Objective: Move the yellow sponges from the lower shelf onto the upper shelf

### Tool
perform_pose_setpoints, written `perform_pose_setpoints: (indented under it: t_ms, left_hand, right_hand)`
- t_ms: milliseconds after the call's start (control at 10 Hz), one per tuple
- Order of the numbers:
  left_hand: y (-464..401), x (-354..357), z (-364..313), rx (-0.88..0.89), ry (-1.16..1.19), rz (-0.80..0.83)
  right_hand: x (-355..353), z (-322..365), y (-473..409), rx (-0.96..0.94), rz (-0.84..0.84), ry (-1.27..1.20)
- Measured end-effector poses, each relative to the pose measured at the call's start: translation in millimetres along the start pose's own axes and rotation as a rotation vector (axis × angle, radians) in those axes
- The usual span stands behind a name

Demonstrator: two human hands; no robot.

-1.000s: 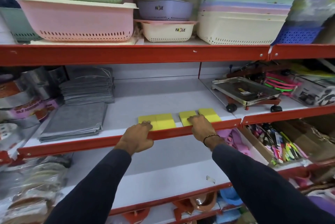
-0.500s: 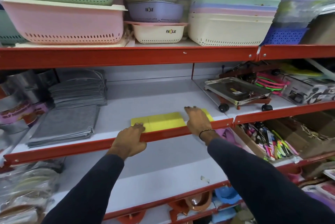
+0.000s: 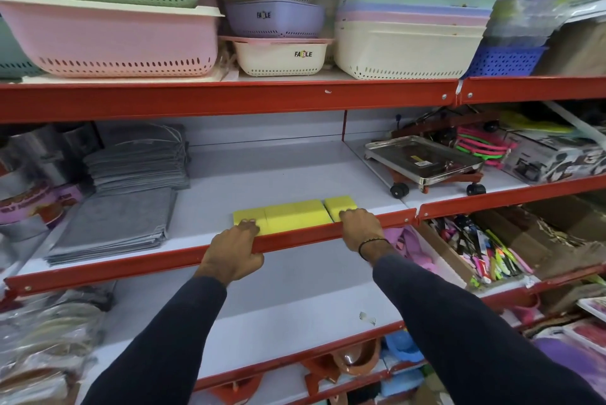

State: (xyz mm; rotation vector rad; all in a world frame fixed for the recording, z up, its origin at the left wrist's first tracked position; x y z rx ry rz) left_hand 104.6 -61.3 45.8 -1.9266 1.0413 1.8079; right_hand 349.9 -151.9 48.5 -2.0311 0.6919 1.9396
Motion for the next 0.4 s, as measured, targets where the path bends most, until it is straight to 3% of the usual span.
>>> perform_pose_setpoints:
  t_ms: [300,400]
  left_hand:
    - [15.5,15.3,-7.4,0.023,0.054,-0.074]
    - [22.5,10.7,-15.1,0.085,-0.079,-0.161]
  right_hand:
    - [0.8,19.5,28.8,-0.053,0.044,-0.182]
    - [-17.3,15.2,46.5,-0.091,-0.158,-0.236]
Point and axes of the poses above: each hand's wrist, its own y-axis away from the middle knuckle, its own x-axis out of the palm, z = x × y, the point moved 6 cm from there along -y, towards the middle knuckle, and after that the axes turned 14 degrees about z, right-handed, at the moved point
